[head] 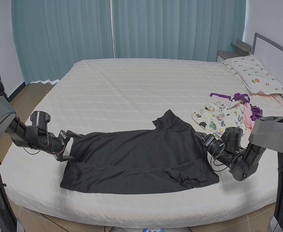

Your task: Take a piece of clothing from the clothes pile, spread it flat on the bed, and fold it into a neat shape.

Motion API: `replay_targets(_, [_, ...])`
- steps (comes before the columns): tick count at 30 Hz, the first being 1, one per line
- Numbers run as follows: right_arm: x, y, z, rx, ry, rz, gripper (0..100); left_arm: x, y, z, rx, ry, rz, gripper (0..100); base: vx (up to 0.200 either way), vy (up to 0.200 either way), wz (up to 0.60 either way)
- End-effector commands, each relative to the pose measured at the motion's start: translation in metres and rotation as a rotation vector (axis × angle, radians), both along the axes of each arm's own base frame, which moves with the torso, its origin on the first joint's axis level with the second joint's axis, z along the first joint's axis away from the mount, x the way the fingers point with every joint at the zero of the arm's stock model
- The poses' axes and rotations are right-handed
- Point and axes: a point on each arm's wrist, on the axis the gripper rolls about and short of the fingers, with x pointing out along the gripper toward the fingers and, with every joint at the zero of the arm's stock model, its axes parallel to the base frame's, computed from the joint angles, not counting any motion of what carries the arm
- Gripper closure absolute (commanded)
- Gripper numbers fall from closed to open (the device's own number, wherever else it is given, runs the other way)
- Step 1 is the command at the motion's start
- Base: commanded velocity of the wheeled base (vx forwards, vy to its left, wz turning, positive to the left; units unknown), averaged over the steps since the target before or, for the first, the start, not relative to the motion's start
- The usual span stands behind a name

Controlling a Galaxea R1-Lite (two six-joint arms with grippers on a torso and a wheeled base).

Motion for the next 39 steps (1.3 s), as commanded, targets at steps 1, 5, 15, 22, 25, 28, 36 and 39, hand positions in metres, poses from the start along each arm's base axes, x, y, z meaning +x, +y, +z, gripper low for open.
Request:
replay_targets(1, [0.000, 0.000, -0.001, 0.000, 0.001, 0.001, 0, 0.002, 0.000, 0.001, -0.005, -0.003, 0.007, 0, 0.000, 0.000, 0.00])
replay_targets(5, [0.000, 0.000, -0.001, -0.002, 0.002, 0.001, 0, 0.003, 0.001, 0.001, 0.006, -0.003, 0.018, 0, 0.000, 0.000, 0.00])
replay_targets(15, [0.000, 0.001, -0.001, -0.003, 0.002, 0.003, 0, 0.010, 0.002, 0.012, 0.067, -0.042, 0.075, 0, 0.000, 0.000, 0.00])
replay_targets(22, [0.000, 0.002, -0.002, -0.005, 0.003, 0.007, 0, 0.036, -0.002, 0.024, 0.150, -0.111, 0.141, 0, 0.000, 0.000, 0.00])
replay_targets(25, [0.000, 0.002, -0.002, -0.005, 0.002, 0.007, 0, 0.045, -0.003, 0.020, 0.155, -0.123, 0.133, 0, 0.000, 0.000, 0.00])
replay_targets(28, [0.001, 0.003, 0.001, -0.004, -0.006, 0.007, 0, 0.056, -0.003, 0.015, 0.159, -0.134, 0.128, 0, 0.000, 0.000, 0.00])
replay_targets(36, [0.007, 0.011, -0.007, -0.011, 0.000, 0.024, 0, 0.083, -0.011, 0.002, 0.238, -0.190, 0.094, 0, 0.000, 0.000, 0.00])
replay_targets(39, [0.007, 0.011, -0.010, -0.013, 0.007, 0.024, 0, 0.091, -0.010, -0.013, 0.368, -0.211, 0.056, 0, 0.000, 0.000, 0.00])
